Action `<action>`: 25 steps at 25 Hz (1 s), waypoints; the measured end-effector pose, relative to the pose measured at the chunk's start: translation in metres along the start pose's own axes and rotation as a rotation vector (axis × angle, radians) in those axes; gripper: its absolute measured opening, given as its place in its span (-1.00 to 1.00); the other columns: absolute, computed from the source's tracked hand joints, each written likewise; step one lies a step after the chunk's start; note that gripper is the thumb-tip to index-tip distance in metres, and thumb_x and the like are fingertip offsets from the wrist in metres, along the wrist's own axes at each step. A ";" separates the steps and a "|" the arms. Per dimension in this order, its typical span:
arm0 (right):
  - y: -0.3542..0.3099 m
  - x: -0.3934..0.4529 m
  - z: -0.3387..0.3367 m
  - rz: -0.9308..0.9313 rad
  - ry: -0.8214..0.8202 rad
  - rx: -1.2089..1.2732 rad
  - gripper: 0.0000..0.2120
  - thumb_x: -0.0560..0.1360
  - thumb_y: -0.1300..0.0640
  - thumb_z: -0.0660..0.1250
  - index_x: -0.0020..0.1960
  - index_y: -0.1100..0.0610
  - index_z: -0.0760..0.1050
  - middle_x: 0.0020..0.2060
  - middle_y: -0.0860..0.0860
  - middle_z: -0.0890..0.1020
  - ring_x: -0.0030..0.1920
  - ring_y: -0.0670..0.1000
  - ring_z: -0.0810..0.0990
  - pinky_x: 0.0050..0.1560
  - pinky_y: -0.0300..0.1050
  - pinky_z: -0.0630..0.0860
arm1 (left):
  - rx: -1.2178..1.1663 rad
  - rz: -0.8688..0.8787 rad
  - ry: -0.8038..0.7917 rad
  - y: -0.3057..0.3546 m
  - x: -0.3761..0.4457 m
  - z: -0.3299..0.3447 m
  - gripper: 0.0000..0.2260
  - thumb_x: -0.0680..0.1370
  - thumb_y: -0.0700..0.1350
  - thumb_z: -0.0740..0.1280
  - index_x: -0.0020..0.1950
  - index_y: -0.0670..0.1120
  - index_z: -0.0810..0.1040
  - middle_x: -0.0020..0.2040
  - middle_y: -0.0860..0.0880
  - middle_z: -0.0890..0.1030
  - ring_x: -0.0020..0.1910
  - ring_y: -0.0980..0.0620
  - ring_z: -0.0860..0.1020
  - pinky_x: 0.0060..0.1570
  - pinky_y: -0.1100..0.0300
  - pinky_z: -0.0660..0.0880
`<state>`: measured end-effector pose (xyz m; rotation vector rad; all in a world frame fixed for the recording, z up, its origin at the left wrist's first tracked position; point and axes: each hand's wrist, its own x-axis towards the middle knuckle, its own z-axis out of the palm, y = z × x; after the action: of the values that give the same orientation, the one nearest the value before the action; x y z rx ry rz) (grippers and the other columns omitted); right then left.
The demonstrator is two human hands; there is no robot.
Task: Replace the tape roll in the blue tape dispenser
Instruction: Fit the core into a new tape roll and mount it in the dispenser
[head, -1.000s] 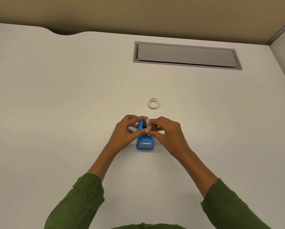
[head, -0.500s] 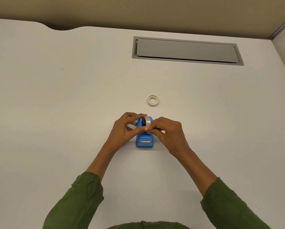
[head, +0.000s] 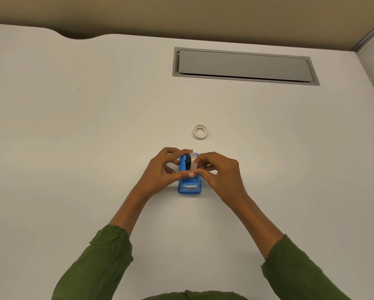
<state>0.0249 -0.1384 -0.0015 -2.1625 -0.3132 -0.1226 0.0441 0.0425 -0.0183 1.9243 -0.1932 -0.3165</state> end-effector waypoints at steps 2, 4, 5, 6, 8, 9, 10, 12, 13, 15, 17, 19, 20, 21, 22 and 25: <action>0.001 -0.001 0.001 -0.014 0.013 -0.027 -0.82 0.36 0.31 0.48 -0.05 0.21 0.59 -0.20 0.06 0.65 -0.24 -0.11 0.55 -0.13 -0.46 0.49 | 0.021 -0.002 -0.005 0.000 0.001 -0.001 -0.54 0.27 0.08 0.50 0.10 0.35 0.43 0.10 0.09 0.45 -0.04 0.20 0.50 -0.20 0.40 0.52; 0.002 -0.001 0.001 -0.025 0.022 -0.045 -0.81 0.36 0.30 0.47 -0.04 0.22 0.59 -0.20 0.09 0.67 -0.23 -0.10 0.56 -0.12 -0.44 0.50 | 0.031 0.002 0.021 -0.001 0.002 0.000 -0.53 0.28 0.00 0.53 0.09 0.30 0.45 0.09 0.08 0.46 -0.07 0.22 0.50 -0.23 0.43 0.50; 0.002 -0.001 0.001 -0.024 0.026 -0.046 -0.81 0.36 0.30 0.47 -0.03 0.22 0.60 -0.20 0.10 0.67 -0.23 -0.09 0.57 -0.12 -0.42 0.51 | 0.025 0.003 0.031 -0.001 0.003 0.001 -0.54 0.28 -0.01 0.54 0.09 0.27 0.47 0.08 0.07 0.47 -0.07 0.23 0.50 -0.23 0.44 0.49; 0.002 0.000 0.001 -0.021 0.029 -0.041 -0.81 0.36 0.31 0.47 -0.03 0.23 0.60 -0.21 0.11 0.67 -0.23 -0.08 0.57 -0.12 -0.40 0.51 | 0.019 0.003 0.037 -0.001 0.003 0.001 -0.55 0.27 -0.02 0.54 0.08 0.25 0.49 0.08 0.07 0.48 -0.08 0.23 0.50 -0.22 0.44 0.48; 0.002 0.001 0.000 -0.013 0.027 -0.027 -0.81 0.37 0.32 0.47 -0.02 0.23 0.61 -0.21 0.12 0.68 -0.23 -0.07 0.57 -0.13 -0.37 0.53 | 0.022 0.004 0.039 -0.002 0.005 0.000 -0.56 0.27 -0.03 0.54 0.08 0.22 0.51 0.08 0.06 0.49 -0.09 0.21 0.51 -0.21 0.46 0.47; 0.002 0.001 -0.001 -0.010 0.021 -0.027 -0.81 0.36 0.31 0.47 -0.02 0.24 0.61 -0.21 0.13 0.68 -0.23 -0.07 0.57 -0.14 -0.36 0.53 | 0.031 0.002 0.036 -0.002 0.006 0.000 -0.56 0.27 -0.03 0.54 0.09 0.20 0.51 0.08 0.05 0.49 -0.09 0.19 0.51 -0.21 0.48 0.46; 0.001 0.001 -0.001 -0.011 0.014 -0.031 -0.81 0.36 0.31 0.47 -0.02 0.25 0.61 -0.22 0.14 0.68 -0.23 -0.07 0.56 -0.14 -0.36 0.52 | 0.040 -0.001 0.032 -0.002 0.006 -0.001 -0.55 0.27 -0.03 0.54 0.09 0.19 0.51 0.08 0.04 0.49 -0.09 0.18 0.52 -0.21 0.49 0.46; 0.001 0.003 -0.001 -0.010 0.004 -0.038 -0.81 0.36 0.31 0.47 -0.04 0.26 0.61 -0.23 0.14 0.68 -0.25 -0.06 0.56 -0.16 -0.34 0.50 | 0.051 -0.001 0.029 -0.003 0.007 0.000 -0.55 0.27 -0.03 0.54 0.10 0.19 0.51 0.08 0.04 0.49 -0.10 0.17 0.52 -0.22 0.51 0.44; 0.001 0.004 -0.002 -0.001 0.001 -0.037 -0.82 0.36 0.30 0.47 -0.04 0.26 0.61 -0.23 0.15 0.69 -0.25 -0.05 0.56 -0.16 -0.34 0.50 | 0.054 0.000 0.030 -0.003 0.007 0.000 -0.55 0.27 -0.03 0.54 0.09 0.20 0.51 0.07 0.06 0.48 -0.10 0.19 0.52 -0.22 0.52 0.44; 0.001 0.005 -0.002 0.021 -0.004 -0.029 -0.85 0.36 0.30 0.47 -0.07 0.25 0.62 -0.24 0.14 0.69 -0.27 -0.04 0.56 -0.17 -0.33 0.49 | 0.052 0.002 0.036 -0.004 0.007 0.000 -0.55 0.26 -0.02 0.54 0.07 0.24 0.50 0.05 0.09 0.48 -0.12 0.23 0.52 -0.23 0.52 0.43; 0.001 0.005 -0.002 0.031 -0.017 -0.016 -0.90 0.37 0.30 0.46 -0.12 0.24 0.63 -0.25 0.13 0.69 -0.27 -0.02 0.58 -0.17 -0.31 0.50 | 0.050 0.000 0.040 -0.004 0.007 0.000 -0.55 0.25 -0.01 0.54 0.05 0.28 0.49 0.04 0.10 0.47 -0.13 0.22 0.53 -0.24 0.53 0.43; 0.001 0.004 -0.002 0.045 -0.034 -0.008 -0.95 0.38 0.31 0.44 -0.16 0.22 0.63 -0.25 0.12 0.69 -0.26 -0.04 0.58 -0.16 -0.31 0.50 | 0.060 -0.002 0.041 -0.003 0.007 0.000 -0.55 0.26 0.00 0.54 0.03 0.33 0.46 0.05 0.09 0.47 -0.13 0.18 0.53 -0.24 0.53 0.44; 0.001 0.003 -0.002 0.065 -0.036 0.000 -0.96 0.38 0.31 0.45 -0.17 0.22 0.63 -0.25 0.11 0.69 -0.26 -0.06 0.57 -0.17 -0.31 0.52 | 0.067 0.000 0.040 -0.003 0.007 0.000 -0.55 0.26 0.00 0.53 0.03 0.34 0.45 0.05 0.09 0.47 -0.13 0.17 0.53 -0.23 0.53 0.44; 0.001 0.003 -0.002 0.101 -0.035 0.020 -0.96 0.38 0.30 0.45 -0.18 0.21 0.63 -0.25 0.08 0.68 -0.27 -0.09 0.57 -0.17 -0.29 0.54 | 0.075 0.000 0.041 -0.003 0.007 0.000 -0.55 0.26 0.01 0.53 0.03 0.34 0.45 0.05 0.09 0.46 -0.14 0.17 0.52 -0.24 0.53 0.44; 0.002 0.003 -0.002 0.147 -0.030 0.054 -0.95 0.37 0.29 0.47 -0.18 0.20 0.63 -0.26 0.04 0.67 -0.28 -0.12 0.57 -0.17 -0.27 0.57 | 0.081 -0.003 0.043 -0.003 0.007 0.001 -0.55 0.26 0.00 0.53 0.03 0.33 0.45 0.05 0.09 0.46 -0.14 0.17 0.52 -0.24 0.54 0.44; 0.000 0.004 -0.003 0.261 -0.004 0.184 -0.85 0.33 0.28 0.50 -0.15 0.14 0.59 -0.29 -0.06 0.63 -0.26 -0.15 0.60 -0.18 -0.32 0.57 | 0.090 -0.009 0.048 -0.003 0.007 0.001 -0.54 0.27 -0.03 0.53 0.07 0.26 0.46 0.06 0.06 0.45 -0.15 0.17 0.50 -0.25 0.55 0.44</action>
<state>0.0283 -0.1399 0.0012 -2.0010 -0.0402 0.0568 0.0499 0.0405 -0.0225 2.0206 -0.1696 -0.2712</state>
